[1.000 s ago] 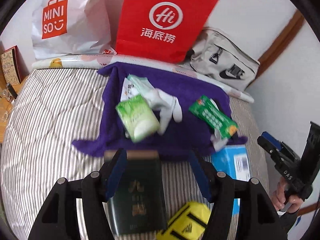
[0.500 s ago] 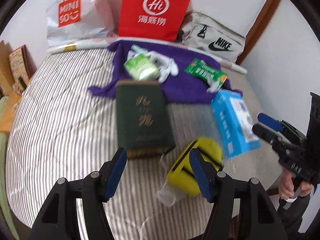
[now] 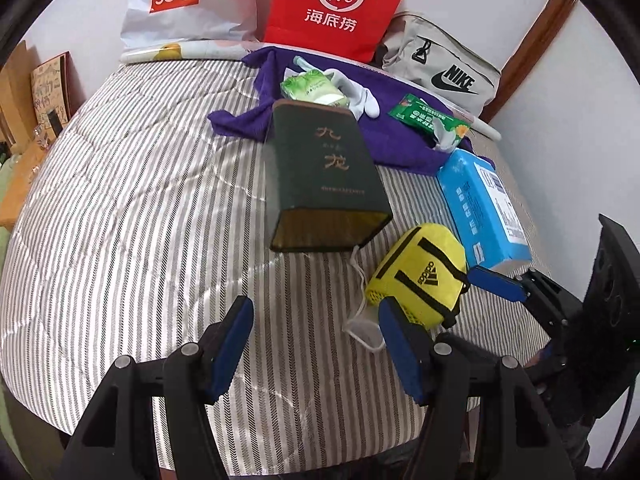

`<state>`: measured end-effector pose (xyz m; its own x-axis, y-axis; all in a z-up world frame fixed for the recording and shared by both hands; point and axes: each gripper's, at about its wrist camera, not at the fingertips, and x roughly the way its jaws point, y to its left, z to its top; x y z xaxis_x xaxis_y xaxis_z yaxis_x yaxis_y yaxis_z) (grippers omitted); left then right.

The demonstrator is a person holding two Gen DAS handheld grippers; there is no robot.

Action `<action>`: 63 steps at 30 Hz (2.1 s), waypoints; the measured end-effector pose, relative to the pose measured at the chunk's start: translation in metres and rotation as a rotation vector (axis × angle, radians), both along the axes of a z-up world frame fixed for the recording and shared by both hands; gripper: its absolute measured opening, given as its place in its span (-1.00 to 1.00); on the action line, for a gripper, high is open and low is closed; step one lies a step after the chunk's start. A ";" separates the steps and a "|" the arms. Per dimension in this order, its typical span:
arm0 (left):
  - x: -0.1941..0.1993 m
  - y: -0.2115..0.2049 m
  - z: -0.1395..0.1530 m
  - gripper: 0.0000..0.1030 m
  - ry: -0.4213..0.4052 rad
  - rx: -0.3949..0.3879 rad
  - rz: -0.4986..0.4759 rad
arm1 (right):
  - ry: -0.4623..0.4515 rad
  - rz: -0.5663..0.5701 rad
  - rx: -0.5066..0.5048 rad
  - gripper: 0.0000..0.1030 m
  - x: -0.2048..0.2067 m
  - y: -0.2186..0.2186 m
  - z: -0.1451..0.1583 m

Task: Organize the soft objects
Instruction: 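Grasp the yellow Adidas pouch with the right gripper and lift it, then grasp the clear mesh bag with the left gripper while the right gripper holds the pouch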

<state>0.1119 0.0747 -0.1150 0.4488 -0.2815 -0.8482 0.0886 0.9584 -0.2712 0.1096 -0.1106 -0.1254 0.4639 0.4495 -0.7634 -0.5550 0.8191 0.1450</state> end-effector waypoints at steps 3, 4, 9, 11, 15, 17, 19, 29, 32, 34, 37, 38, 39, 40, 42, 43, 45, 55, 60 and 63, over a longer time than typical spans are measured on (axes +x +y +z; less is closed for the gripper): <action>0.000 -0.002 -0.004 0.22 0.008 -0.005 -0.010 | 0.009 -0.001 -0.014 0.47 0.002 0.005 -0.008; 0.001 -0.002 -0.006 0.22 0.011 -0.005 -0.012 | 0.011 -0.005 -0.025 0.47 0.004 0.007 -0.012; 0.003 -0.002 -0.013 0.22 0.026 -0.017 -0.016 | -0.015 -0.040 -0.075 0.46 0.006 0.013 -0.022; 0.003 -0.001 -0.014 0.22 0.028 -0.021 -0.015 | -0.021 -0.042 -0.096 0.40 0.007 0.016 -0.026; 0.001 -0.001 -0.018 0.22 0.035 -0.015 -0.020 | -0.043 -0.047 -0.120 0.07 0.006 0.019 -0.030; 0.000 -0.001 -0.019 0.22 0.038 -0.011 -0.021 | -0.015 -0.033 -0.062 -0.36 0.006 0.015 -0.025; -0.001 0.000 -0.021 0.22 0.040 -0.008 -0.022 | -0.021 -0.046 -0.054 -0.42 0.004 0.013 -0.020; -0.002 -0.009 -0.020 0.22 0.040 -0.018 -0.041 | -0.063 -0.084 0.032 -0.77 -0.012 -0.010 0.015; -0.002 -0.013 -0.019 0.22 0.039 -0.023 -0.047 | -0.070 -0.107 0.067 -0.77 -0.017 -0.023 0.027; -0.003 -0.017 -0.017 0.22 0.031 -0.032 -0.056 | -0.059 -0.122 0.094 -0.77 -0.022 -0.034 0.033; -0.005 -0.023 -0.015 0.22 0.020 -0.042 -0.078 | -0.058 -0.134 0.123 -0.77 -0.034 -0.046 0.040; -0.006 -0.026 -0.013 0.22 0.011 -0.049 -0.091 | -0.062 -0.141 0.128 -0.77 -0.038 -0.050 0.042; -0.007 -0.028 -0.012 0.22 0.007 -0.054 -0.098 | -0.067 -0.152 0.133 -0.77 -0.043 -0.054 0.044; -0.007 -0.030 -0.011 0.22 0.001 -0.063 -0.107 | -0.067 -0.157 0.138 -0.77 -0.046 -0.058 0.044; -0.007 -0.035 -0.008 0.22 -0.010 -0.082 -0.122 | -0.059 -0.167 0.155 -0.77 -0.051 -0.064 0.045; -0.007 -0.038 -0.006 0.22 -0.017 -0.096 -0.131 | -0.049 -0.172 0.164 -0.77 -0.054 -0.068 0.044; -0.005 -0.044 -0.004 0.22 -0.029 -0.120 -0.155 | -0.041 -0.181 0.163 -0.77 -0.057 -0.071 0.041; 0.008 -0.088 -0.020 0.22 -0.004 -0.133 -0.258 | -0.009 -0.221 0.186 -0.77 -0.063 -0.088 0.029; 0.014 -0.106 -0.022 0.22 -0.035 -0.089 -0.271 | -0.001 -0.230 0.188 -0.77 -0.063 -0.093 0.026; 0.020 -0.114 -0.026 0.22 -0.045 -0.036 -0.270 | -0.015 -0.244 0.180 -0.77 -0.066 -0.099 0.029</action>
